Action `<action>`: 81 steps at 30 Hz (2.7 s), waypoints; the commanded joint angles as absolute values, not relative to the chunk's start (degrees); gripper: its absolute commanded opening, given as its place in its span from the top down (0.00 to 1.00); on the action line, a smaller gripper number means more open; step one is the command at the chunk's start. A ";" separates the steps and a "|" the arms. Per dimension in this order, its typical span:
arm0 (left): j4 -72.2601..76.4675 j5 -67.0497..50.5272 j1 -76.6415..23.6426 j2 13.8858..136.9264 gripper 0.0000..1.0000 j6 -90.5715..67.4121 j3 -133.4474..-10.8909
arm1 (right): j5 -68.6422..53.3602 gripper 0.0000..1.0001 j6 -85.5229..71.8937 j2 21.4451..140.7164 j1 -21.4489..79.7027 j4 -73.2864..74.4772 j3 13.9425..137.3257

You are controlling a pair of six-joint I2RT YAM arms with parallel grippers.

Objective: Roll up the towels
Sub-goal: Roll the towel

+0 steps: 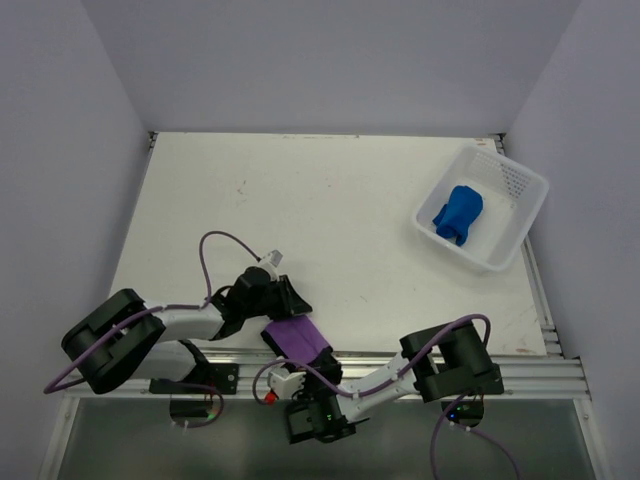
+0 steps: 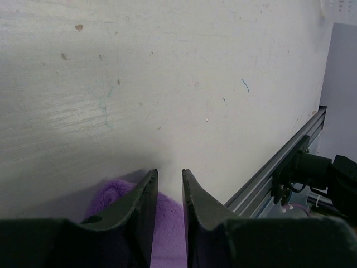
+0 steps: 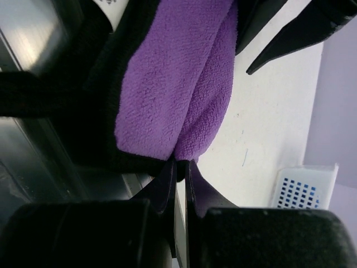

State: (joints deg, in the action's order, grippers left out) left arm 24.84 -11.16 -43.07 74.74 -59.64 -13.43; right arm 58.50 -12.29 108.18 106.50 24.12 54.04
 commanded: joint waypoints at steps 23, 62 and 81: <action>12.31 -11.69 -42.19 58.89 0.68 -61.35 -20.30 | 53.61 1.00 -15.20 115.49 108.46 34.01 62.05; 25.66 -13.36 -47.20 76.64 0.71 -55.20 -5.54 | 51.52 0.52 -21.36 89.68 106.52 26.20 51.34; 26.63 -13.18 -47.29 75.32 0.71 -55.28 -3.60 | 14.52 0.64 -38.58 60.91 76.48 2.75 31.21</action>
State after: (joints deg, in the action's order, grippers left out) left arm 35.90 -17.30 -47.03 74.35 -58.96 -6.31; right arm 23.57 -32.60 61.06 79.07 10.46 32.93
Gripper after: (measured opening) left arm 0.289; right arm 0.357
